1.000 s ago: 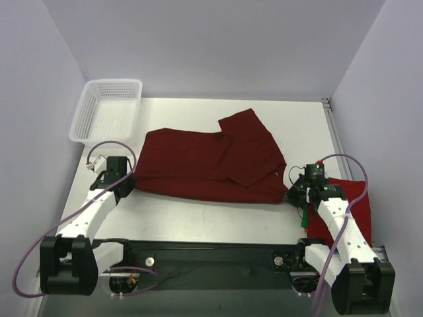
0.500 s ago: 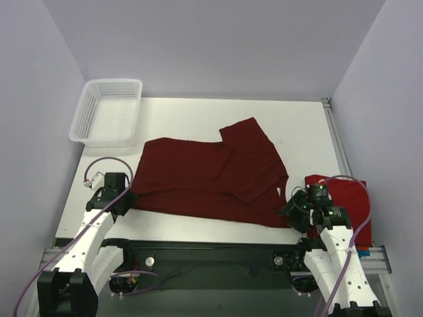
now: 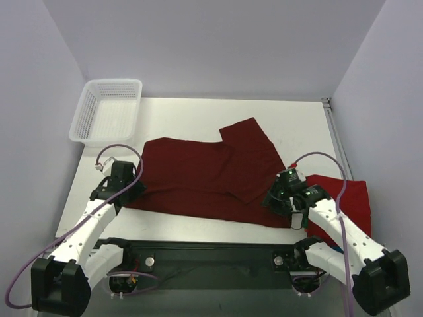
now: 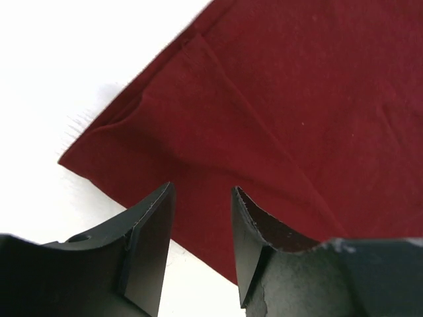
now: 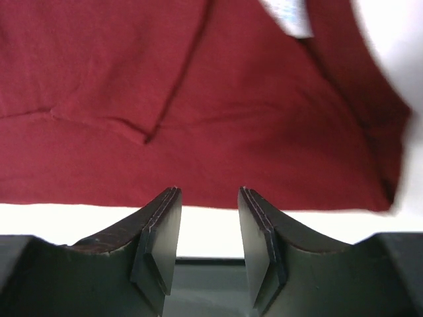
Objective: Fold and stack the t-shirts
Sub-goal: Fold the flattened tshirt in 1/3 of the way
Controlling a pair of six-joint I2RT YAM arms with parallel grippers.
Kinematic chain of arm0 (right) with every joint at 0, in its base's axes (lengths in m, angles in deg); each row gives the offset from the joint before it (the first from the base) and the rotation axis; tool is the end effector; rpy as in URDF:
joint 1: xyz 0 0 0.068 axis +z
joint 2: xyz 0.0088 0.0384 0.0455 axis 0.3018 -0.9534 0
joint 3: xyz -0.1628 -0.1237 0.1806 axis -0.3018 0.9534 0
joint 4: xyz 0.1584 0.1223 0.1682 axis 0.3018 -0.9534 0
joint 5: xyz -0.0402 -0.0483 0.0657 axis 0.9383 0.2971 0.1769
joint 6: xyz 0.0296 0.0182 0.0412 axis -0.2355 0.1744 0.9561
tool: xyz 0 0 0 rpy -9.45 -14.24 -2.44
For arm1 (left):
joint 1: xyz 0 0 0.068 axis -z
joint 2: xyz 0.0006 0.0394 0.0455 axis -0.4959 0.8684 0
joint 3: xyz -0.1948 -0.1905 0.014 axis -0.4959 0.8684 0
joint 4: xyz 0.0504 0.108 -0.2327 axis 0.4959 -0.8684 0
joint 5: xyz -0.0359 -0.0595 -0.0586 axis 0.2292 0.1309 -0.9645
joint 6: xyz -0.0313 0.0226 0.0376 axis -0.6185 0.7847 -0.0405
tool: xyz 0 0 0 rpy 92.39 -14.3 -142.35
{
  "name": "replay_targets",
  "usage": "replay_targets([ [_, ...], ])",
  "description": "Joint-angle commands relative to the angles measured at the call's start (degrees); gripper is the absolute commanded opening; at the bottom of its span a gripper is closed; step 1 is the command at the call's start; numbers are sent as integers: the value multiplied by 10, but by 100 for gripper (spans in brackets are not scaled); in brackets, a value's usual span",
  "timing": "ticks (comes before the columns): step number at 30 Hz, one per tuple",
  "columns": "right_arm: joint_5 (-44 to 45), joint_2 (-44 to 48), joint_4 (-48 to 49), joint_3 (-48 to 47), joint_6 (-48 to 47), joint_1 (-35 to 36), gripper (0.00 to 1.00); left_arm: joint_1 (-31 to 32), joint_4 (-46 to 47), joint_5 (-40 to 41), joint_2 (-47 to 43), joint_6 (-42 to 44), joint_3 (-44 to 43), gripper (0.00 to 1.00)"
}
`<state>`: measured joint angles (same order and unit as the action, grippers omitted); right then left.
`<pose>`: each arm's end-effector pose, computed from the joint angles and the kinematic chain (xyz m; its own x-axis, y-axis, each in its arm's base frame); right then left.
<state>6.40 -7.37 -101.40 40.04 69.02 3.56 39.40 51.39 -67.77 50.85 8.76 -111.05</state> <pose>0.1620 0.0675 0.2107 -0.7881 0.4987 -0.3608 0.2430 0.7906 0.5621 0.1788 -0.0221 0.2087 -0.5081 -0.6888 -0.5170 -0.6034 0.7131 -0.3570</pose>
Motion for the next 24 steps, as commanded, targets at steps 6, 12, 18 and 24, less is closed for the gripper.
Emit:
replay_targets([
  [6,94,-142,160,-22,104,113,39,22,44,-8,10,29,-37,48],
  [12,124,-171,232,9,150,139,39,23,53,-16,4,39,-33,48],
  [18,128,-200,245,9,168,153,39,23,57,-20,10,42,-32,47],
  [24,134,-213,242,11,184,166,39,24,61,-22,15,44,-33,47],
])
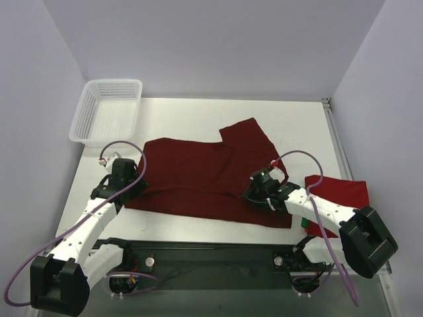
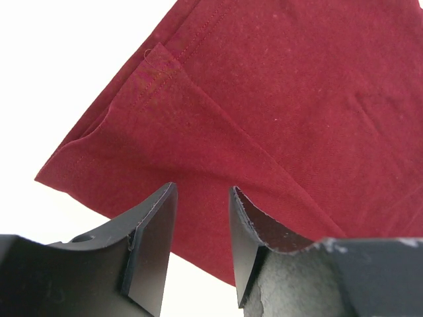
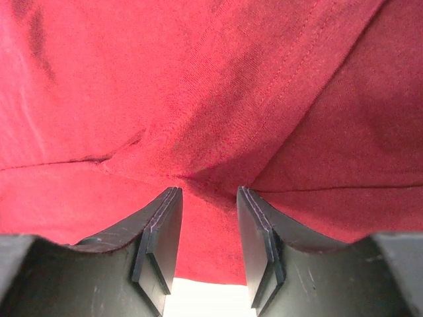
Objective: Fold and stack the t-shirts
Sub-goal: Fold the flattened tshirt in 1/3 of the way
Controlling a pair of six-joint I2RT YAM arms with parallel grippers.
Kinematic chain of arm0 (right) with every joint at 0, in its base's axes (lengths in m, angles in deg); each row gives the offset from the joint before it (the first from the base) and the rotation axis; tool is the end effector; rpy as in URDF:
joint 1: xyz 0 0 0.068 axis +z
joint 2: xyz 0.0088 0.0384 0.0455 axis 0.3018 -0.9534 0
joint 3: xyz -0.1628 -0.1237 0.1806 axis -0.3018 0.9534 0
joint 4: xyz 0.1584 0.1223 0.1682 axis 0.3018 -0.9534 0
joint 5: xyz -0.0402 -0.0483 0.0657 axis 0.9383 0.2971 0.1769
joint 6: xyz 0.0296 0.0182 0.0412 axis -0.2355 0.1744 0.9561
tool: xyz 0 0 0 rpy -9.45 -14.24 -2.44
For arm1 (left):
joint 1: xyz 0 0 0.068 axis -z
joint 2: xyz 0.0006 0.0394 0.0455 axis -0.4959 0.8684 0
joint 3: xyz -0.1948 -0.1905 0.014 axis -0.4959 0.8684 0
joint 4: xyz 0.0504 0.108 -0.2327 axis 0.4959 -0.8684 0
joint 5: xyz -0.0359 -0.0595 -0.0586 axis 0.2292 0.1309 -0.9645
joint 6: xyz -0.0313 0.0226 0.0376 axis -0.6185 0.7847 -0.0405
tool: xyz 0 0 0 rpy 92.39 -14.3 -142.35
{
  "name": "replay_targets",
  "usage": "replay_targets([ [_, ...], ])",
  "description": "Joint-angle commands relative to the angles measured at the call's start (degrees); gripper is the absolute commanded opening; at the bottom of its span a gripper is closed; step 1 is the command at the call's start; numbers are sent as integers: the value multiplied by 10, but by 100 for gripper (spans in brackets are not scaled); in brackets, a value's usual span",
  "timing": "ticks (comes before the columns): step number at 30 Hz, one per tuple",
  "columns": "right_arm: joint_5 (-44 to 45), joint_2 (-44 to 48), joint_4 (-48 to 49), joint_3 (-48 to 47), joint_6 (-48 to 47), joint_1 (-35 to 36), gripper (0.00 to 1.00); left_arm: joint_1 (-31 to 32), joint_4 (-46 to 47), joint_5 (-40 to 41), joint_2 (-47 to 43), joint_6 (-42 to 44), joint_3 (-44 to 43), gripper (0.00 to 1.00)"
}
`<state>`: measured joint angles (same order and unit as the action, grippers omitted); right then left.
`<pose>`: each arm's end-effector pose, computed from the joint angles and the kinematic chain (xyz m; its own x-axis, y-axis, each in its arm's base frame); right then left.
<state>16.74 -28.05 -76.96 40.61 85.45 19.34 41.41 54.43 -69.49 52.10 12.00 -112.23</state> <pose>0.1906 0.1408 0.1715 -0.7552 0.5692 -0.3251 0.2818 0.7297 0.6230 0.1867 -0.0313 0.2151 -0.5508 -0.6357 -0.5408 -0.5164 0.7686 -0.3775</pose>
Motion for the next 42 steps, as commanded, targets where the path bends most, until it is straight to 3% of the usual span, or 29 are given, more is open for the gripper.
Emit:
replay_targets([
  [1,31,-10,-3,5,20,9,38,3,31,-5,3,12,-21,47],
  [4,34,-18,1,8,24,12,36,3,31,-6,5,13,-21,47],
  [11,44,-36,-6,-19,10,13,12,3,35,-8,7,14,-20,47],
  [25,53,-161,-38,-161,-63,12,4,3,35,-10,14,20,-24,47],
  [31,64,-218,-58,-223,-101,13,5,4,34,-11,18,24,-29,47],
  [34,72,-239,-68,-244,-127,12,13,3,35,-14,22,24,-28,47],
  [37,81,-255,-72,-266,-159,12,33,3,37,-16,24,24,-27,47],
  [42,92,-278,-73,-304,-212,13,41,3,43,-22,33,22,-24,47],
])
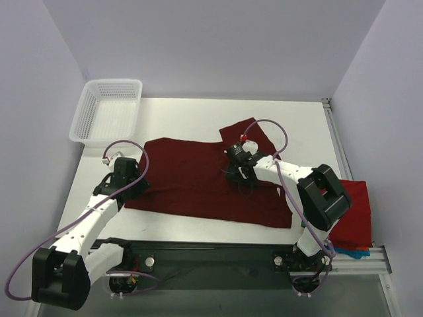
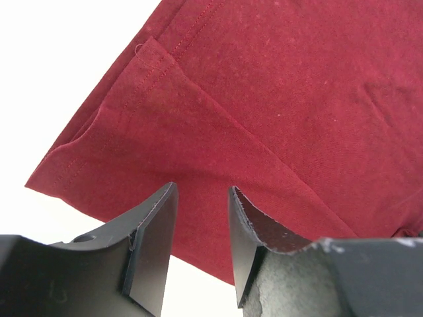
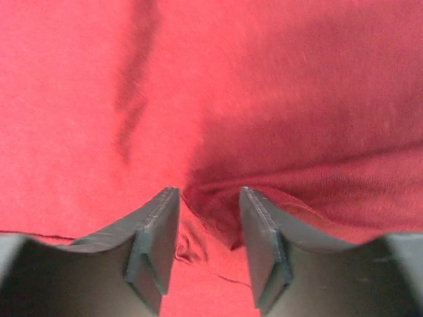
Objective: Fold and stack the t-shirts
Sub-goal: Fold the flattened tshirt in 1/3 of the way
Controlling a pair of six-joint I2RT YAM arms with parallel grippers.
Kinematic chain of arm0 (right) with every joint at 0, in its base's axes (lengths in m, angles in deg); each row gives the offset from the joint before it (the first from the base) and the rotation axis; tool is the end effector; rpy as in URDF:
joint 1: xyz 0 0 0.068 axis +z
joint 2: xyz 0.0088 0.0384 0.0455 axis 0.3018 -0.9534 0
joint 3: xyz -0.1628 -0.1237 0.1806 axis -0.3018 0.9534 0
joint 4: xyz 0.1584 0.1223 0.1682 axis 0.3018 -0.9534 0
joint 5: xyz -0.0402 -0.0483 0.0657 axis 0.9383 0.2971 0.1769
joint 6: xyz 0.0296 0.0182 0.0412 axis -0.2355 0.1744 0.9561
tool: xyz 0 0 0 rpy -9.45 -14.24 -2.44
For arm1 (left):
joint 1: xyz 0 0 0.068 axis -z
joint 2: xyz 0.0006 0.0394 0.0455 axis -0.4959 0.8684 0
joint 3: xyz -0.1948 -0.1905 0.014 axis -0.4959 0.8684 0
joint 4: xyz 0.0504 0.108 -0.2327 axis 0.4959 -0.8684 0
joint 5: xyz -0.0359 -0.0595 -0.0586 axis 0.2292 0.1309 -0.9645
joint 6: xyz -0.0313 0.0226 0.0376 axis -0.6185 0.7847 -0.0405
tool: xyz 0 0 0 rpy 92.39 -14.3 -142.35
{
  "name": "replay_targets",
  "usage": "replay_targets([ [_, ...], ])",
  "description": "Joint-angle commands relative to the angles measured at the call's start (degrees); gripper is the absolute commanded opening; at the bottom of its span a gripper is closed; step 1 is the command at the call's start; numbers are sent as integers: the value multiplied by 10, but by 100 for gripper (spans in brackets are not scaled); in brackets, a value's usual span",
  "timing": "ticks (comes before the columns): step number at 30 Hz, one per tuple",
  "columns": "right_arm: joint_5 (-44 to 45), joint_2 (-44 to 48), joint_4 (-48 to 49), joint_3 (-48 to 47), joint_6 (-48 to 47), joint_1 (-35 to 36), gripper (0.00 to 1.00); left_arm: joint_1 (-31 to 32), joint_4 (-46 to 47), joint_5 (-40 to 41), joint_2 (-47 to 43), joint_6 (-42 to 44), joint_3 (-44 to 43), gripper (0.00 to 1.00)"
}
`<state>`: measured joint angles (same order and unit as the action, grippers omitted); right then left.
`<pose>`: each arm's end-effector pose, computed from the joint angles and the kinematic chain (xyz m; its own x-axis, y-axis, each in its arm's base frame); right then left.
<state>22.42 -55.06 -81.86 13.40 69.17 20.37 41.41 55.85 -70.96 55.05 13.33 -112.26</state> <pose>0.2819 0.2129 0.1779 -0.7978 0.3271 -0.5065 0.1112 0.9055 0.4096 0.1937 -0.0336 0.2079 -0.5885 -0.6160 -0.5236 -0.5016 0.7862 -0.3611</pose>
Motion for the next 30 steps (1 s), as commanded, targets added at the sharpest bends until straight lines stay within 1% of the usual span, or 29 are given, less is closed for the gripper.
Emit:
replay_targets([
  [1,40,-8,-24,-37,-63,3,43,3,29,-7,5,10,-25,46],
  [2,42,-8,-24,-41,-73,3,49,3,29,-7,6,9,-24,47],
  [3,43,-8,-25,-54,-82,3,50,4,29,-8,8,9,-25,47],
  [5,48,-7,-28,-70,-109,0,55,3,34,-10,9,9,-24,47],
  [6,43,-5,-31,-88,-129,-4,59,4,35,-12,12,8,-24,47],
  [8,34,-7,-39,-119,-147,-8,61,4,36,-17,13,7,-24,47],
  [10,37,-2,-73,-143,-148,-9,61,4,39,-27,15,9,-25,47],
  [12,51,27,-91,-134,-135,-9,61,8,52,-44,18,32,-27,47],
  [13,53,41,-92,-123,-127,-12,59,13,59,-53,19,41,-28,46],
  [15,55,76,-95,-71,-109,-17,57,32,76,-77,35,62,-35,48],
  [16,54,114,-95,-52,-87,-21,56,59,85,-87,42,67,-38,48],
  [17,50,134,-93,-4,-78,-29,53,76,90,-87,49,67,-45,48],
  [18,48,171,-87,17,-71,-33,53,93,96,-83,63,65,-49,48],
  [19,48,188,-84,42,-62,-38,53,136,106,-76,69,67,-52,48],
  [20,44,206,-81,64,-58,-53,53,155,122,-71,75,67,-56,49],
  [21,23,238,-66,111,-55,-65,54,177,129,-64,90,65,-66,50],
  [22,9,254,-53,135,-54,-75,54,210,139,-66,100,64,-72,50],
  [23,-1,269,-39,157,-52,-104,54,228,159,-69,124,64,-78,51],
  [24,-23,293,-17,196,-54,-116,54,242,164,-69,138,60,-95,52],
  [25,-34,299,-7,209,-57,-127,54,257,172,-71,154,59,-103,52],
  [26,-45,305,0,222,-61,-142,54,288,185,-71,168,59,-113,52],
  [28,-77,314,24,245,-68,-175,54,314,196,-71,212,55,-140,53],
  [30,-82,310,40,252,-71,-197,54,348,214,-75,260,56,-162,53],
])
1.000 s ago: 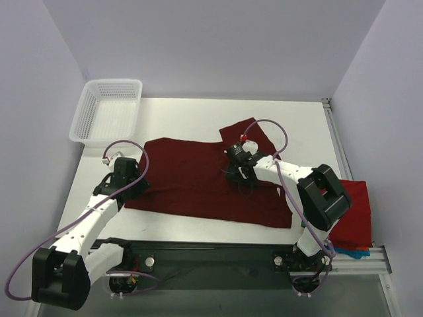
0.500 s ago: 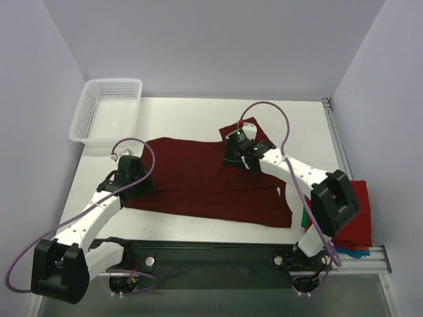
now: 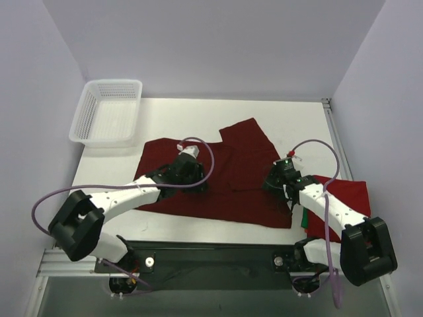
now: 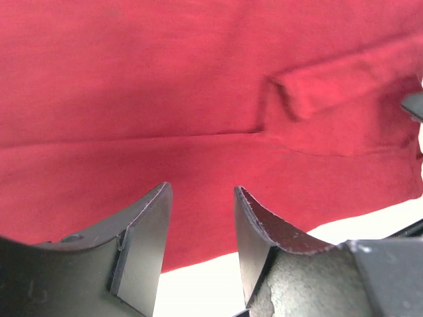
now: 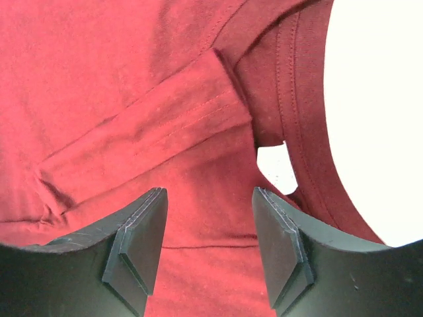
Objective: Fold and stack the t-shirts
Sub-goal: Fold the flattened tshirt in 1/3 of the way
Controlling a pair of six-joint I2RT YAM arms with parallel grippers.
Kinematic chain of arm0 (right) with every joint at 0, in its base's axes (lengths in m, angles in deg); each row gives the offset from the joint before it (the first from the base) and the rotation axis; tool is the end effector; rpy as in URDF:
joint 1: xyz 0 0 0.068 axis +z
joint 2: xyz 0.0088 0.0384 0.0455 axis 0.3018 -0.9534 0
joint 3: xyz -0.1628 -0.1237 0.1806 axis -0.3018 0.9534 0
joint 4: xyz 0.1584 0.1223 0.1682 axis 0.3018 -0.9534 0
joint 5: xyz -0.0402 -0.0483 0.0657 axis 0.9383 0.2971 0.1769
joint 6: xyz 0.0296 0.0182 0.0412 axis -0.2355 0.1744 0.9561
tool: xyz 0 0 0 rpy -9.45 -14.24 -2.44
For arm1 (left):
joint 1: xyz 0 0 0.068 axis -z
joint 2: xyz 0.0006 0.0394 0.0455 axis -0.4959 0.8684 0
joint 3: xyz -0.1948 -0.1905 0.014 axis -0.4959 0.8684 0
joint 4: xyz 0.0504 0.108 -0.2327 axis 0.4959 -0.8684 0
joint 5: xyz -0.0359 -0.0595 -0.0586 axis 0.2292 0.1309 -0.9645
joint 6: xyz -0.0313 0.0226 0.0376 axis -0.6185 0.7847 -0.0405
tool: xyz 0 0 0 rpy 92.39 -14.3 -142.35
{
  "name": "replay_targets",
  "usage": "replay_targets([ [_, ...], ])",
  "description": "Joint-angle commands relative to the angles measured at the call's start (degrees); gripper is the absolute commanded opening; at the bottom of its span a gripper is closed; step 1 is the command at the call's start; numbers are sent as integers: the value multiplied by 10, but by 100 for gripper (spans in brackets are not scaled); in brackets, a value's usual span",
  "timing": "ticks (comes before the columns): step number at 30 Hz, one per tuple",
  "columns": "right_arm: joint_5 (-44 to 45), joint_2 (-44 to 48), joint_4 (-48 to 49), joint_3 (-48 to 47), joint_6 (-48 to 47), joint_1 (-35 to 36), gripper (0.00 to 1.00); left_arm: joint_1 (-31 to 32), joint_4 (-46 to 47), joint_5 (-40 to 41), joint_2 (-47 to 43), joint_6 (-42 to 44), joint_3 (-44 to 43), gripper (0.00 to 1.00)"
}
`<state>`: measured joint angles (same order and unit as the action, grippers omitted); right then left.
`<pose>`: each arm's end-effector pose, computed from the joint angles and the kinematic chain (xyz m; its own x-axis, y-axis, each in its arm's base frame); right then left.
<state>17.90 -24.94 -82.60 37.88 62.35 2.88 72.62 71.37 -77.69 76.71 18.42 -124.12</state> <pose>0.2203 0.0794 0.1903 -0.6939 0.4589 -0.5549 0.2266 0.8706 0.4367 0.2113 -0.1934 0.2088 -0.8252 -0.1474 -0.5453 0.1277 0.8917 -0.4343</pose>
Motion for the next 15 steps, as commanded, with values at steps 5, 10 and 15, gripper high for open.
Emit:
replay_targets([
  [5,-75,-14,80,15,-6,-53,54,81,69,-14,149,15,-131,56],
  [10,-86,-27,95,25,-3,-73,54,105,82,-23,210,8,-177,57],
  [15,-90,-42,100,27,-4,-79,54,112,74,-21,261,6,-221,57],
])
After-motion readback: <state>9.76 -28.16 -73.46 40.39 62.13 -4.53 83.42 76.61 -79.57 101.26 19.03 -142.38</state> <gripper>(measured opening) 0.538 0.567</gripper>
